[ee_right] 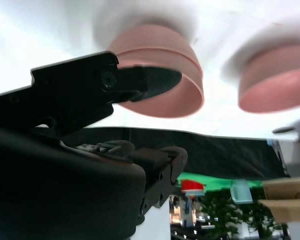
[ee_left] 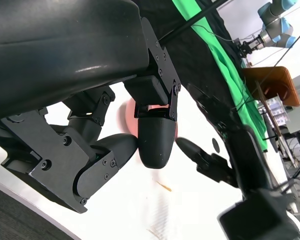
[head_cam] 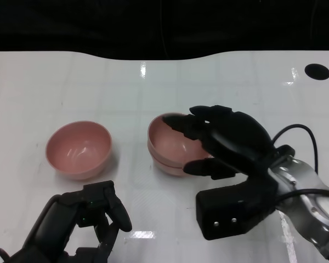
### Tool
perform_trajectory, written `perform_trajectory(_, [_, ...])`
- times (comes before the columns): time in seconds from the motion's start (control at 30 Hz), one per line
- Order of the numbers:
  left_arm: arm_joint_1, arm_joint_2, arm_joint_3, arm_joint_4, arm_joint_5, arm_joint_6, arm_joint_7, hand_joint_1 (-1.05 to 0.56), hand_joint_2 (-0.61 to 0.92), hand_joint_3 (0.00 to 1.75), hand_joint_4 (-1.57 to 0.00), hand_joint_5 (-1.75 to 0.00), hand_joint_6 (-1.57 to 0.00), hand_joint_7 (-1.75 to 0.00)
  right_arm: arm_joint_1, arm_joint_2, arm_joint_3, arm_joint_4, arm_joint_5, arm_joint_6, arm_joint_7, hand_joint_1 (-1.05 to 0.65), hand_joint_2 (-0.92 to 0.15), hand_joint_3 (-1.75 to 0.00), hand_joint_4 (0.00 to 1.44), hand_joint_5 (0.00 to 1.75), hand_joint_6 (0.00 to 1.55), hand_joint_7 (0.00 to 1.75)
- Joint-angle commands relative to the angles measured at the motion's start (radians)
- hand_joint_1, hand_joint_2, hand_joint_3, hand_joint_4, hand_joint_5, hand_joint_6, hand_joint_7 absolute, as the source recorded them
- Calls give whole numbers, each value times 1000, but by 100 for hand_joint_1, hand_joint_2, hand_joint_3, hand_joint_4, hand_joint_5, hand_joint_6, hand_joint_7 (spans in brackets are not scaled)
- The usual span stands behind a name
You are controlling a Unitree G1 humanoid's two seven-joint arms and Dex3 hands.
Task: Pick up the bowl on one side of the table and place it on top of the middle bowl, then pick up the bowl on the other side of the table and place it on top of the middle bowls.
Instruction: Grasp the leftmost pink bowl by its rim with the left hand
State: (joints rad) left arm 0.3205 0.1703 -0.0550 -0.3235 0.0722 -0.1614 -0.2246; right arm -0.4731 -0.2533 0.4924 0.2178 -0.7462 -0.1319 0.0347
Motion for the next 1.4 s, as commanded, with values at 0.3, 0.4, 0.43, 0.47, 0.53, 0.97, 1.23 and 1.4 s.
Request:
perform_trajectory(0.3, [-5,13,16,23,-15,-2,0,-12,42,134,-86,-168,-82,-144,199,-39,-163,-189,217,-104,23,-32,-92,-8,41,26,46,10])
perform_trajectory(0.4, [-14,18,16,38,-10,-15,-2,-12,42,134,-85,-167,-81,-143,253,-32,-207,-232,278,-117,29,-28,-92,-9,36,63,55,17])
perform_trajectory(0.43, [-17,19,17,43,-14,-18,-4,-12,42,134,-85,-167,-81,-143,272,-34,-221,-249,295,-119,32,-27,-92,-9,32,76,57,19])
perform_trajectory(0.47, [-20,19,19,47,-19,-18,-6,-12,42,133,-85,-167,-81,-143,286,-36,-230,-262,306,-121,35,-25,-92,-11,35,90,61,22])
perform_trajectory(0.53, [-25,23,27,59,-28,-24,-10,-12,42,134,-84,-167,-80,-143,319,-31,-249,-286,335,-129,33,-22,-92,-13,39,103,66,27])
perform_trajectory(0.97, [-11,30,30,51,-51,-32,-3,-14,42,129,-85,-164,-82,-137,468,-23,-325,-295,445,-276,15,-5,-45,-105,66,127,74,78])
perform_trajectory(1.23, [-6,-1,54,29,-84,13,25,-11,55,100,-73,-129,-79,-85,478,-29,-335,-228,406,-351,-5,-2,-29,-148,85,169,92,105])
perform_trajectory(1.4, [-17,8,69,37,-38,-8,45,-20,81,46,-62,-116,-77,-46,469,-28,-335,-230,386,-342,2,-3,-19,-164,94,174,88,141])
